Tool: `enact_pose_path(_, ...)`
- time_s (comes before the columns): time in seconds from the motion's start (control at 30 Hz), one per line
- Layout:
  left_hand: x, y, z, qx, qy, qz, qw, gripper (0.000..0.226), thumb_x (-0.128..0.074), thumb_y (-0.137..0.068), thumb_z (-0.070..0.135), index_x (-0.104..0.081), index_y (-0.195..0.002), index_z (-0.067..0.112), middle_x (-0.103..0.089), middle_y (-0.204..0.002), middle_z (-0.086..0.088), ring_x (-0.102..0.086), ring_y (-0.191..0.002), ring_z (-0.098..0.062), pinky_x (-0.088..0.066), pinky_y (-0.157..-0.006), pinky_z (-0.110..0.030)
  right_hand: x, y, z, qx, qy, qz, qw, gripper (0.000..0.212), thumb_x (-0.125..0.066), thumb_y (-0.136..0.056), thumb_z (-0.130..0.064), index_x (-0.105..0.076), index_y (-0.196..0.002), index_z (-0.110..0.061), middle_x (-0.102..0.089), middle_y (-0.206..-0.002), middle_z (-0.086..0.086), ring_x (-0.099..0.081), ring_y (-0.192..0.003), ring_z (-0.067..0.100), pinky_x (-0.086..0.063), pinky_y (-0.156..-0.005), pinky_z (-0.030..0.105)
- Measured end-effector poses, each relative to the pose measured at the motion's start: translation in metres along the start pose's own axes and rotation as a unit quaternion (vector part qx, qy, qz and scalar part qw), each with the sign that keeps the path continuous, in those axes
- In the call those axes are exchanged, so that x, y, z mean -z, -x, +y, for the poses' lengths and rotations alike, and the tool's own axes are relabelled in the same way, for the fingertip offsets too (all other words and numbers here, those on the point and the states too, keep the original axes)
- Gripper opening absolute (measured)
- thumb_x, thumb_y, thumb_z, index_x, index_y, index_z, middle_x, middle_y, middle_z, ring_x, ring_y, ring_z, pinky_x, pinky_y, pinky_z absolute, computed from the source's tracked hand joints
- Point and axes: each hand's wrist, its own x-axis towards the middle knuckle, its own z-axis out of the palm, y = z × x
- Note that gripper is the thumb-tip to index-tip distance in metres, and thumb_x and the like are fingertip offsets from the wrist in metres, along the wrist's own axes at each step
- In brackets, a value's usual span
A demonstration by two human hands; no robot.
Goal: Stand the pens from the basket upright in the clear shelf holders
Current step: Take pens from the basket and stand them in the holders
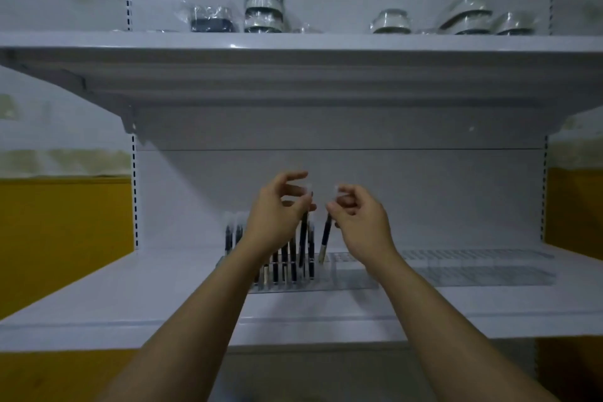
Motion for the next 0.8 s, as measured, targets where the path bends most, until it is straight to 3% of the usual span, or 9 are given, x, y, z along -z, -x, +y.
enact_pose_path(0.07,0.001,-0.011,-0.004,-0.014,-0.001,0.001,1.000,0.026,-0.059,-0.094,0.021,-0.056,-0.118,0.030,-0.066,-0.110,0.002,-0.069,-0.092,-0.008,-0.058,-0.083,-0.035,-0.003,-0.012,0.007,0.024,0.012,0.004,1.000,0.030,-0.063,-0.092,-0.018,-0.055,-0.118,-0.029,-0.060,-0.089,-0.005,-0.061,-0.081,0.009,-0.055,-0.077,0.026)
enact_pose_path(0.2,-0.001,-0.029,-0.012,-0.036,-0.021,0.001,0.999,0.018,-0.061,-0.092,0.015,-0.060,-0.105,0.028,-0.069,-0.105,0.000,-0.068,-0.092,-0.009,-0.056,-0.083,-0.028,-0.007,-0.032,0.023,0.062,0.032,0.012,0.998,0.028,-0.066,-0.090,-0.017,-0.056,-0.111,-0.034,-0.058,-0.084,-0.005,-0.059,-0.075,0.007,-0.051,-0.066,0.015)
enact_pose_path(0.5,-0.011,-0.043,-0.041,-0.043,-0.108,-0.001,0.993,0.017,-0.066,-0.090,0.021,-0.063,-0.104,0.030,-0.071,-0.097,0.004,-0.067,-0.085,-0.005,-0.054,-0.071,-0.015,-0.022,-0.050,0.058,0.041,0.010,0.012,0.999,0.027,-0.069,-0.087,-0.016,-0.059,-0.106,-0.032,-0.062,-0.083,0.000,-0.063,-0.076,0.014,-0.057,-0.072,0.030)
enact_pose_path(0.63,-0.006,-0.042,-0.041,-0.050,-0.146,0.021,0.988,0.018,-0.066,-0.090,0.023,-0.063,-0.107,0.028,-0.067,-0.090,0.013,-0.064,-0.075,0.000,-0.043,-0.054,0.000,-0.028,-0.045,0.062,0.043,0.017,-0.022,0.999,0.028,-0.069,-0.087,-0.015,-0.059,-0.108,-0.032,-0.063,-0.084,0.001,-0.061,-0.071,0.007,-0.053,-0.067,0.018)
enact_pose_path(0.7,-0.005,-0.041,-0.040,-0.057,-0.157,0.030,0.986,0.019,-0.065,-0.090,0.022,-0.063,-0.108,0.026,-0.066,-0.090,0.014,-0.062,-0.071,0.002,-0.041,-0.052,0.001,-0.029,-0.040,0.063,0.044,0.043,-0.056,0.997,0.029,-0.068,-0.088,-0.016,-0.060,-0.111,-0.032,-0.063,-0.083,-0.001,-0.058,-0.069,0.004,-0.051,-0.066,0.017)
enact_pose_path(0.8,-0.005,-0.039,-0.040,-0.076,-0.185,0.035,0.979,0.018,-0.064,-0.091,0.023,-0.063,-0.109,0.027,-0.065,-0.092,0.013,-0.059,-0.068,0.005,-0.042,-0.051,-0.001,-0.026,-0.030,0.069,0.057,0.145,-0.105,0.982,0.041,-0.064,-0.091,-0.021,-0.053,-0.128,-0.036,-0.061,-0.085,-0.005,-0.059,-0.077,0.010,-0.053,-0.073,0.025)
